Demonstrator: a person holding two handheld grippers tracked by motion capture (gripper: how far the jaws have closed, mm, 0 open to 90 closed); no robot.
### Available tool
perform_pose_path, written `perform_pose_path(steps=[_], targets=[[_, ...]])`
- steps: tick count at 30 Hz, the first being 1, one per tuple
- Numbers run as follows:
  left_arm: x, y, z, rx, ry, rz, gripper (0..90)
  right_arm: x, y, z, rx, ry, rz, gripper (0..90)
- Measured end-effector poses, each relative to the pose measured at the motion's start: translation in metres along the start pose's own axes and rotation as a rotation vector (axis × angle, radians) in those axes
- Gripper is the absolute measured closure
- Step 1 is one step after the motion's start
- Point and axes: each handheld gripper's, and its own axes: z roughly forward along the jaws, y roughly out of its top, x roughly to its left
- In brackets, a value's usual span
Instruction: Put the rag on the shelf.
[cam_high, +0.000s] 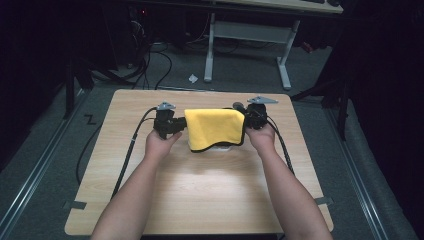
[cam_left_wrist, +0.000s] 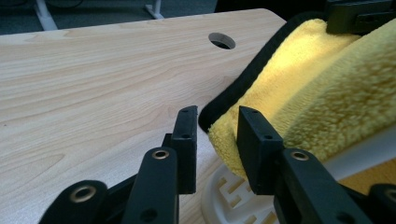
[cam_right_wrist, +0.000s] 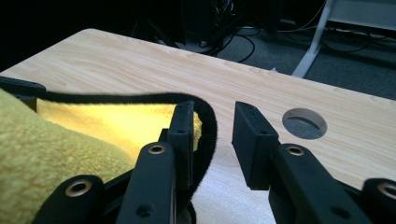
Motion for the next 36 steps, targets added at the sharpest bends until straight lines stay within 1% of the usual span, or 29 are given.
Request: perform_pose_path(steps=[3, 6, 16, 20, 24, 30, 33, 35, 36], targets=[[0.002, 0.001, -0.001, 0.001, 0.011, -0.010, 64.7, -0.001, 0.002, -0.001, 0.001, -0.009, -0.007, 68.2], [0.003, 0.002, -0.003, -0.002, 0.025, -0.009, 63.3, -0.001, 0.003, -0.002, 0.000, -0.016, -0.007, 68.0], [0.007, 0.005, -0.011, -0.016, 0.057, -0.013, 62.2, -0.006, 0.009, -0.010, -0.014, -0.044, -0.019, 67.3], [0.012, 0.008, -0.017, -0.035, 0.078, -0.022, 62.2, -0.010, 0.012, -0.014, -0.022, -0.056, -0.023, 67.3], [0.019, 0.010, -0.024, -0.044, 0.102, -0.029, 62.0, -0.015, 0.013, -0.018, -0.025, -0.067, -0.016, 67.0], [0.027, 0.011, -0.036, -0.059, 0.125, -0.038, 61.1, -0.023, 0.012, -0.024, -0.025, -0.089, -0.015, 66.7], [0.028, 0.011, -0.038, -0.058, 0.124, -0.031, 60.6, -0.025, 0.011, -0.026, -0.024, -0.092, -0.011, 66.6], [0.025, 0.010, -0.039, -0.063, 0.130, -0.021, 60.6, -0.024, 0.010, -0.027, -0.027, -0.087, -0.008, 66.5], [0.023, 0.010, -0.039, -0.066, 0.133, -0.011, 60.6, -0.022, 0.010, -0.028, -0.030, -0.087, -0.015, 66.1]])
